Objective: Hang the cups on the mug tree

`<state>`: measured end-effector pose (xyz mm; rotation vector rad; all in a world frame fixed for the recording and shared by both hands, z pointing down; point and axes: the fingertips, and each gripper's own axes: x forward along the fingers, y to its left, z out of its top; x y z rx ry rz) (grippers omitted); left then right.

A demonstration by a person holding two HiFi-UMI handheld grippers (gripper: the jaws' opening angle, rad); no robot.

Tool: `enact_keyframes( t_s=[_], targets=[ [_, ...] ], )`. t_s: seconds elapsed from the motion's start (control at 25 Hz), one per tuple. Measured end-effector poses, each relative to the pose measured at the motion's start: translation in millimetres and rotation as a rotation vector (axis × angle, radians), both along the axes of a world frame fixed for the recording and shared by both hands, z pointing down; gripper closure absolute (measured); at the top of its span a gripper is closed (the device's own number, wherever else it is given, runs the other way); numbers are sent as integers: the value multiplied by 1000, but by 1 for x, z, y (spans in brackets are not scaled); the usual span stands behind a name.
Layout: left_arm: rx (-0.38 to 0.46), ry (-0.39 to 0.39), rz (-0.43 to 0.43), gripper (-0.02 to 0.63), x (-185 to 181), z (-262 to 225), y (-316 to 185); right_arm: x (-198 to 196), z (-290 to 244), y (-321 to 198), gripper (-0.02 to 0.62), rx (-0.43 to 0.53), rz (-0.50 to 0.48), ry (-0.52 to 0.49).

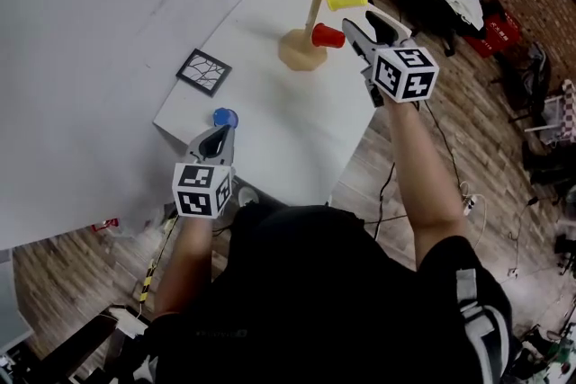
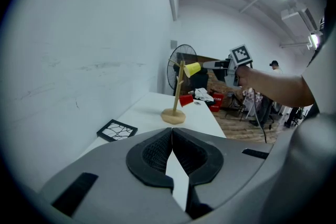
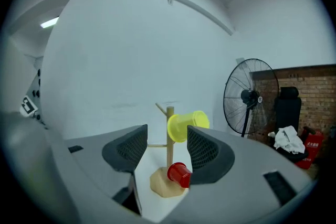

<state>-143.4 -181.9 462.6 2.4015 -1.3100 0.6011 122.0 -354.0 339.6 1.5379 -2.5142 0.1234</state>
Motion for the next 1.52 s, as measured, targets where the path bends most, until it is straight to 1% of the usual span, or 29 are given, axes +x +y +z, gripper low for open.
enact_keyframes(
  t_s=[0.12, 0.32, 0.52, 0.76, 1.12, 1.36, 1.52],
  targets=[
    [2, 0, 6, 589, 3, -1, -1, -12, 2, 27, 376, 20, -41, 48],
    [3, 1, 5, 589, 4, -1, -3, -32, 13, 67, 376, 19, -92, 55],
    [0, -3, -4, 589, 5, 2, 1, -62, 47, 100, 376, -41, -176, 85],
    [-9, -22, -21, 589, -4, 10, 7, -104, 89, 124, 376, -105, -258, 134],
    [-21, -23, -81, 589, -28, 21, 16, -177, 121, 157, 376, -154, -432, 169],
    [-31, -20, -146, 589, -48, 28, 28, -229, 141, 168, 376, -170, -561, 227],
    [-33, -17, -193, 589, -63, 29, 39, -257, 148, 169, 376, -183, -614, 243]
  ],
)
